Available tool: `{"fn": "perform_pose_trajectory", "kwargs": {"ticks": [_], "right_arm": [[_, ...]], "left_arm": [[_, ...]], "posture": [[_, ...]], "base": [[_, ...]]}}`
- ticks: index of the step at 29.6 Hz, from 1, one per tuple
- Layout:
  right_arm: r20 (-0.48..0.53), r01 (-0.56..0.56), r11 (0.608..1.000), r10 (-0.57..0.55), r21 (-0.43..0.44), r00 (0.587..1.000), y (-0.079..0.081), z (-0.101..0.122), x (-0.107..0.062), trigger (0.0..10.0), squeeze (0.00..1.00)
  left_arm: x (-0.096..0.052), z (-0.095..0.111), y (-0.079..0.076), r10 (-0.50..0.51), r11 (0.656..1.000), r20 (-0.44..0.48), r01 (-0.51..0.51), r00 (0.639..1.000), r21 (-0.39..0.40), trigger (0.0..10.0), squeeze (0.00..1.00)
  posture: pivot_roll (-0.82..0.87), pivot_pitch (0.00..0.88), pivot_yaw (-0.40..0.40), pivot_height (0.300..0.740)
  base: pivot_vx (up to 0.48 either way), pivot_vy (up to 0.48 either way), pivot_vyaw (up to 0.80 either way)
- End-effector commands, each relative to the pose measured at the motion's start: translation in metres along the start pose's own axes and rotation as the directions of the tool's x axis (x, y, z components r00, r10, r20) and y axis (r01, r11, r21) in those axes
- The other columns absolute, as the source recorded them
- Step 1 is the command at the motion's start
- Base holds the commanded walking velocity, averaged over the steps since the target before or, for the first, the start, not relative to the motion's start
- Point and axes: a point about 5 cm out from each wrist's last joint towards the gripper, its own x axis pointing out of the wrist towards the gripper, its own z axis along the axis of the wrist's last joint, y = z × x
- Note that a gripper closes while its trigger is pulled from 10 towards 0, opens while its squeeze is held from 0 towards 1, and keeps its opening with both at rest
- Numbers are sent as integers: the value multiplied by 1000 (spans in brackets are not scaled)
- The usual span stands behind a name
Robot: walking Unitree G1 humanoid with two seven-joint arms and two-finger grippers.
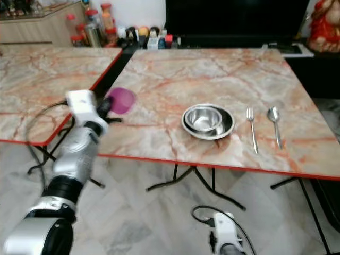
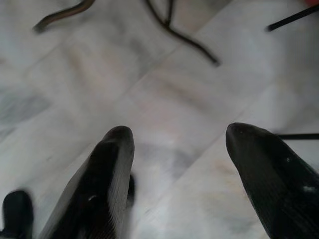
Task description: Setting the table
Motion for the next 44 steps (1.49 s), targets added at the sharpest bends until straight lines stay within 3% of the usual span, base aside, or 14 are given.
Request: {"fn": "perform_pose_trajectory", "kwargs": {"ticks": [1, 16, 24, 27, 33, 36, 39, 40, 44], "right_arm": [[24, -25, 1000, 25, 3, 999, 12, 7, 0, 10000, 0], [19, -27, 1000, 27, -1, 999, 13, 5, 0, 10000, 0], [17, -30, 1000, 30, 2, 999, 16, 4, 0, 10000, 0], [16, -31, 1000, 30, 4, 999, 17, 3, -1, 10000, 0], [14, -32, 999, 31, 9, 999, 19, 2, -1, 10000, 0], [15, -32, 999, 32, 13, 999, 21, 2, -1, 10000, 0], [14, -30, 999, 29, 21, 999, 22, 2, -2, 10000, 0], [11, -28, 999, 28, 26, 1000, 23, 1, -2, 10000, 0], [8, -25, 999, 25, 32, 1000, 23, 0, -2, 10000, 0]], "left_arm": [[-1, 9, 14, 31, 999, 20, -32, 999, 25, 10000, 0], [-1, 7, 11, -6, 1000, -1, 6, 1000, 31, 10000, 0], [0, 3, 4, -103, 994, -63, 105, 993, 26, 10000, 0], [0, -3, -5, -198, 978, -128, 204, 972, 36, 10000, 0], [14, 7, -16, -250, 966, -162, 257, 955, 26, 10000, 0], [27, 13, -24, -260, 950, -262, 295, 930, 104, 10000, 0], [36, 21, -35, -307, 934, -300, 346, 903, 86, 10000, 0], [38, 20, -42, -338, 915, -347, 391, 875, 95, 10000, 0], [41, 18, -49, -353, 907, -385, 413, 853, 85, 10000, 0]], "posture": [[-23, 0, 31, 728], [-20, 0, 31, 728], [-19, 0, 42, 728], [-17, 0, 45, 728], [-21, 0, 55, 728], [-20, 0, 64, 728], [-26, 0, 75, 728], [-25, 0, 79, 728], [-29, 0, 96, 728]], "base": [[349, 0, 0], [348, 0, 0], [118, 0, 0], [0, 0, 0], [0, 0, 0], [0, 0, 0], [0, 0, 0], [0, 0, 0], [0, 0, 0]]}}
